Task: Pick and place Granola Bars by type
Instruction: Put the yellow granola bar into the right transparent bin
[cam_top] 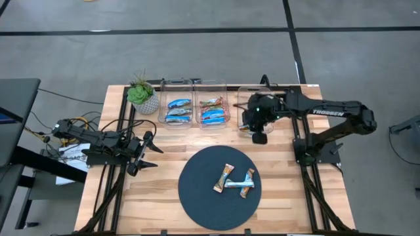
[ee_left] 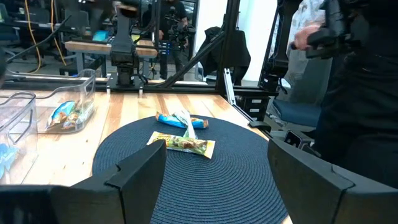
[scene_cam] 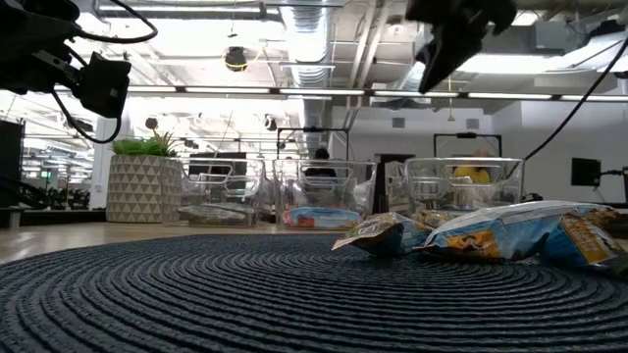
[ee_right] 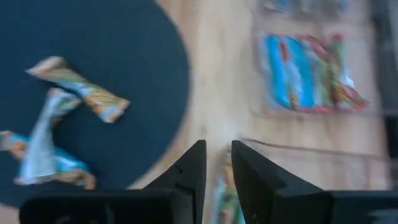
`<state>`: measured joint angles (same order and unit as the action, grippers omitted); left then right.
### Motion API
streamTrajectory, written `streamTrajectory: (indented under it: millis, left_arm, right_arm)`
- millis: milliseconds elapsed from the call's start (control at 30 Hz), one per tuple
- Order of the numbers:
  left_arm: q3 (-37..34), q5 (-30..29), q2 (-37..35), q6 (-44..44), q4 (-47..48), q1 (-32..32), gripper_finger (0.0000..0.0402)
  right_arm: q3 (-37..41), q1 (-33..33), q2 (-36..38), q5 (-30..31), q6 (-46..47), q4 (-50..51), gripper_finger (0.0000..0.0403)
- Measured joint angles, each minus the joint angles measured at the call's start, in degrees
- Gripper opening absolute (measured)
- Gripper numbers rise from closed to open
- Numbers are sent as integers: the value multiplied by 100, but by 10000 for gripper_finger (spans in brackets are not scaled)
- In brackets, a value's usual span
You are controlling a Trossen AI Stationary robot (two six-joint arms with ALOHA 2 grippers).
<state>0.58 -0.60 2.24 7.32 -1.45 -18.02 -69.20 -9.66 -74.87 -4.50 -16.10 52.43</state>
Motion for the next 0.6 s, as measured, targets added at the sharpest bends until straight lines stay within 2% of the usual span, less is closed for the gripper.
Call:
streamTrajectory:
  millis: [233,400,600]
  left_arm:
    - [0,0,0,2,0,0,274]
    - [0,0,0,0,0,0,274]
    - [-1,0,-1,2,0,0,274]
  right_arm:
    - [-235,1059,-129,-157,114,50,81]
    - [-385,1776,-371,-159,116,-51,134]
    - [-693,2241,-893,-157,30,-83,210]
